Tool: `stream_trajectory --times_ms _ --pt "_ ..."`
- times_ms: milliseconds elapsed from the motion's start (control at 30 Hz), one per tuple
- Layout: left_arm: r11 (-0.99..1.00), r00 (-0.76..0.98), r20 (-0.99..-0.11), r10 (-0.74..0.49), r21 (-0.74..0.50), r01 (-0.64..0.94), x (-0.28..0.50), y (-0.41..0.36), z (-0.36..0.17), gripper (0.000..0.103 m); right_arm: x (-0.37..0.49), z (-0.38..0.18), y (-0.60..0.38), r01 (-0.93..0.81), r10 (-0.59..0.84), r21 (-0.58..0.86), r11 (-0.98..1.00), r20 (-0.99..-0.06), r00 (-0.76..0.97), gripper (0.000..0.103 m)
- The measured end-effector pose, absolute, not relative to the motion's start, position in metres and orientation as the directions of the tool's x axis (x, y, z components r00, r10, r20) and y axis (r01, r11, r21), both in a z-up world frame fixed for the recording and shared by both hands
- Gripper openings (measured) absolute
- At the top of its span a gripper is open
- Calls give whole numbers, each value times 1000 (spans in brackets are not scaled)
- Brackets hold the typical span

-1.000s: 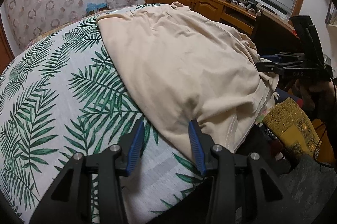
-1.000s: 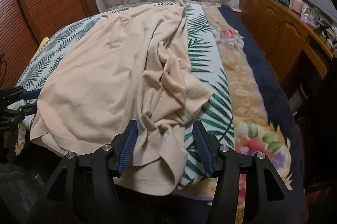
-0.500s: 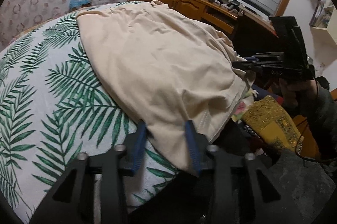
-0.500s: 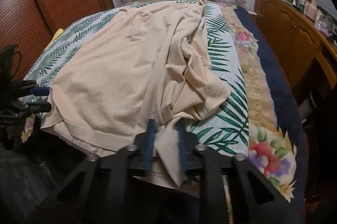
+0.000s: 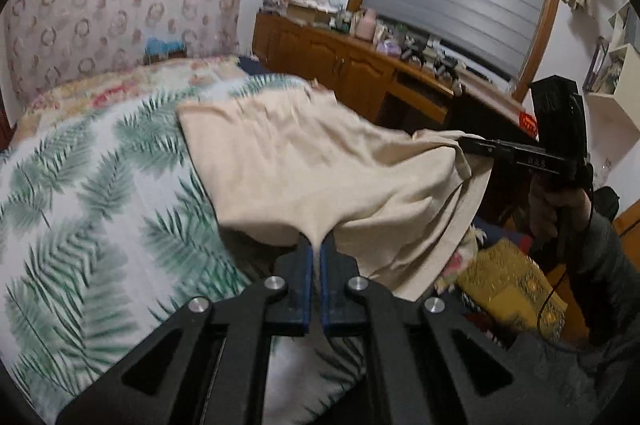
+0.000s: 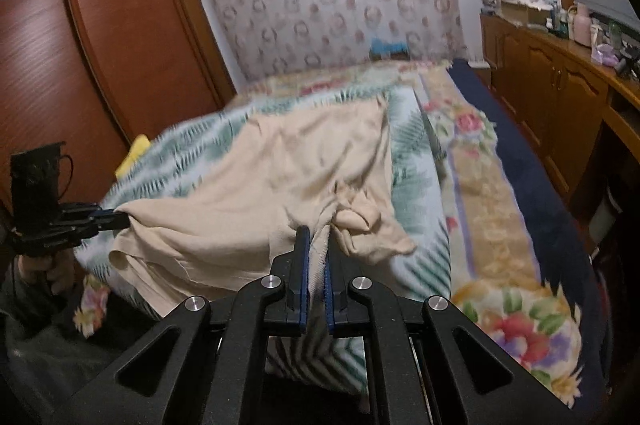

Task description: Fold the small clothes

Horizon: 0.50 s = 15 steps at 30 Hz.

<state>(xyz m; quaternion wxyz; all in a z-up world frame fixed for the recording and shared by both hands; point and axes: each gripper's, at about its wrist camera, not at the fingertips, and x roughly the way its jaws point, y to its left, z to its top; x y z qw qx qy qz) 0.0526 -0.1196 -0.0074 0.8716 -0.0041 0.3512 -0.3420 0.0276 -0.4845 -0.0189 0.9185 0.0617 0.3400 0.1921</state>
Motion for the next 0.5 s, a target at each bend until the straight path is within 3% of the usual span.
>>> stream_trajectory --times_ms 233,500 --pt "797 592 -570 -570 -209 566 124 -112 21 0 86 21 -476 -335 405 228 914 -517 754 3" --pt "834 612 -595 -521 -206 511 222 -107 15 0 183 17 -467 -316 370 193 929 -541 755 3"
